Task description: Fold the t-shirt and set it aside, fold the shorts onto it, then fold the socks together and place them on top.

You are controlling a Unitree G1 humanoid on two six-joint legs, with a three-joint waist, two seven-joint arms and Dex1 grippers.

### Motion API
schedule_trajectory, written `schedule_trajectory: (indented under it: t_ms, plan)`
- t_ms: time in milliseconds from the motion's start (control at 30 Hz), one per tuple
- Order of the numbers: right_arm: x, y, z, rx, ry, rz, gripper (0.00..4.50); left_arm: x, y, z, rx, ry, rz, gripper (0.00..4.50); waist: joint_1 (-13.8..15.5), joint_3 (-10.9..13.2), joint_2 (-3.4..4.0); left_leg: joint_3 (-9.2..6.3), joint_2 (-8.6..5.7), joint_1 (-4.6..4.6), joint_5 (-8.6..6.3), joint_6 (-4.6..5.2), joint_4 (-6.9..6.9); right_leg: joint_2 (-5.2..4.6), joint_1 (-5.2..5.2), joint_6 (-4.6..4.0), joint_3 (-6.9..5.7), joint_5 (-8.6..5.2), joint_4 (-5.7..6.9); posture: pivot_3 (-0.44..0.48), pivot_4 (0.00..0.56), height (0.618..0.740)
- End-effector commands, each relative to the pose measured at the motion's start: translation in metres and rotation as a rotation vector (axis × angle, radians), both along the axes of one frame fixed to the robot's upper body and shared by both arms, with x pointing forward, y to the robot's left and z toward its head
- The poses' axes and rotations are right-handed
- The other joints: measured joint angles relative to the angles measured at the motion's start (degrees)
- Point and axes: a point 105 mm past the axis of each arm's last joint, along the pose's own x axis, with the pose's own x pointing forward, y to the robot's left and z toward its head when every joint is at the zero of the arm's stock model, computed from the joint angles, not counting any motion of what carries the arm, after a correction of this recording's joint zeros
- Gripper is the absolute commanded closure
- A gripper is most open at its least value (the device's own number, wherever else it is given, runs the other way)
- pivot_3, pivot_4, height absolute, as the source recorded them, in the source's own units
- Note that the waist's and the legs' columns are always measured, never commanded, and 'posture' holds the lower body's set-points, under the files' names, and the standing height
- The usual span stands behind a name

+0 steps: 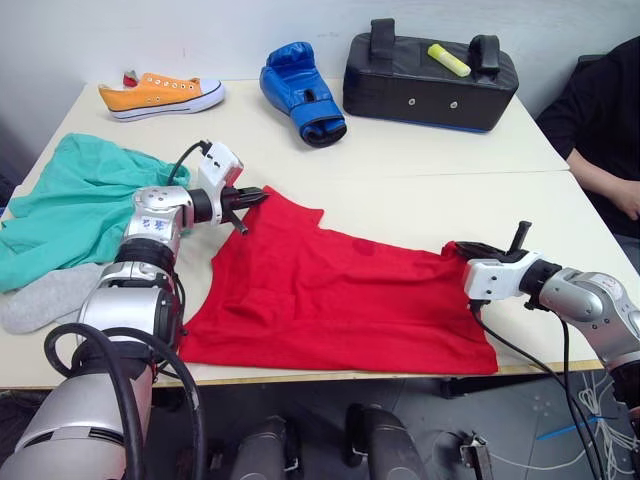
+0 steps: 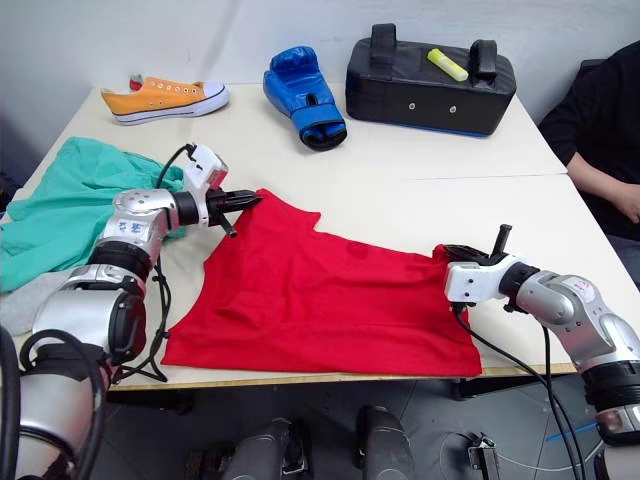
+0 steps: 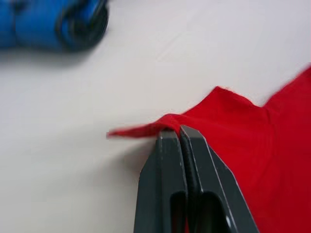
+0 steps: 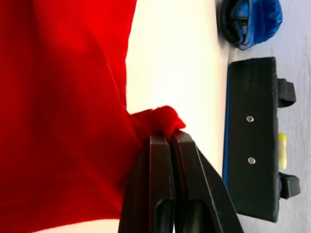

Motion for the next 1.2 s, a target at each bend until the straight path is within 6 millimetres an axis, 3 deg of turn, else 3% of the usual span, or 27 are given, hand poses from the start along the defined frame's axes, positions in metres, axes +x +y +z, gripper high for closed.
schedule_trajectory:
  t_ms: [33,167,367,600,800,833,933,1067,1200]
  plan:
    - [-0.017,0.002,0.015,-0.164,-0.161,0.133,4.5,-0.032,-0.004,0.005,0.248,-0.378,-0.212,4.47,0.1,0.0,0.01,0.04,0.0,0.0,-0.02,-0.04,-0.02,-0.03,-0.04,-0.02,0.03,-0.01,0.02,0.0,0.15,0.74]
    - [-0.033,0.004,0.01,-0.25,-0.254,0.237,4.5,-0.061,0.011,-0.016,0.377,-0.533,-0.32,4.47,0.1,0.0,0.01,0.1,0.04,-0.02,-0.09,-0.15,-0.05,-0.04,-0.13,-0.06,0.06,-0.01,0.0,0.0,0.15,0.74]
    - [-0.056,-0.007,-0.024,-0.352,-0.222,0.322,4.5,-0.092,0.041,-0.042,0.536,-0.561,-0.41,4.47,0.0,0.0,0.01,0.17,0.04,-0.01,-0.26,-0.39,-0.12,-0.05,-0.14,-0.08,0.1,0.01,-0.01,0.0,0.15,0.74]
    - [-0.059,-0.025,-0.047,-0.385,-0.128,0.281,4.5,-0.079,0.067,-0.06,0.697,-0.549,-0.295,4.47,0.1,0.0,-0.04,0.23,0.03,0.01,-0.12,0.01,-0.16,0.02,-0.13,-0.06,0.18,0.02,0.0,0.0,0.15,0.74]
    - [-0.058,-0.032,-0.045,-0.266,-0.039,0.217,4.5,-0.064,0.066,-0.055,0.599,-0.485,-0.18,4.47,0.4,-0.1,-0.19,0.22,0.04,0.28,-0.1,0.06,-0.18,0.01,0.17,-0.05,0.17,0.01,-0.04,0.0,0.15,0.74]
    - [-0.058,-0.032,-0.041,-0.208,-0.019,0.197,4.31,-0.06,0.067,-0.054,0.565,-0.442,-0.144,4.49,0.4,-0.1,-0.19,0.22,0.04,0.37,-0.1,0.07,-0.19,0.01,0.26,-0.05,0.15,0.01,-0.06,0.0,0.15,0.74]
    - [-0.063,-0.026,-0.022,-0.04,0.058,0.162,3.56,-0.051,0.071,-0.04,0.423,-0.337,-0.054,3.87,0.2,-0.1,-0.23,0.16,0.07,0.76,-0.15,0.12,-0.23,-0.01,0.71,-0.04,0.06,-0.1,-0.14,0.0,0.15,0.74]
    - [-0.077,-0.02,-0.001,0.197,0.285,0.094,2.17,-0.051,0.084,-0.026,0.235,-0.076,-0.017,2.58,-0.1,-0.1,-0.25,0.11,0.17,0.74,-0.18,0.13,-0.12,-0.01,0.72,-0.09,-0.06,-0.13,-0.09,0.0,0.15,0.74]
    - [-0.075,-0.015,0.026,0.53,0.499,-0.003,0.88,-0.06,0.087,-0.006,-0.037,0.264,-0.012,1.42,-0.6,-0.1,-0.31,0.06,0.29,0.79,-0.21,0.09,-0.02,0.12,0.85,-0.11,-0.12,-0.14,-0.07,0.0,0.15,0.74]
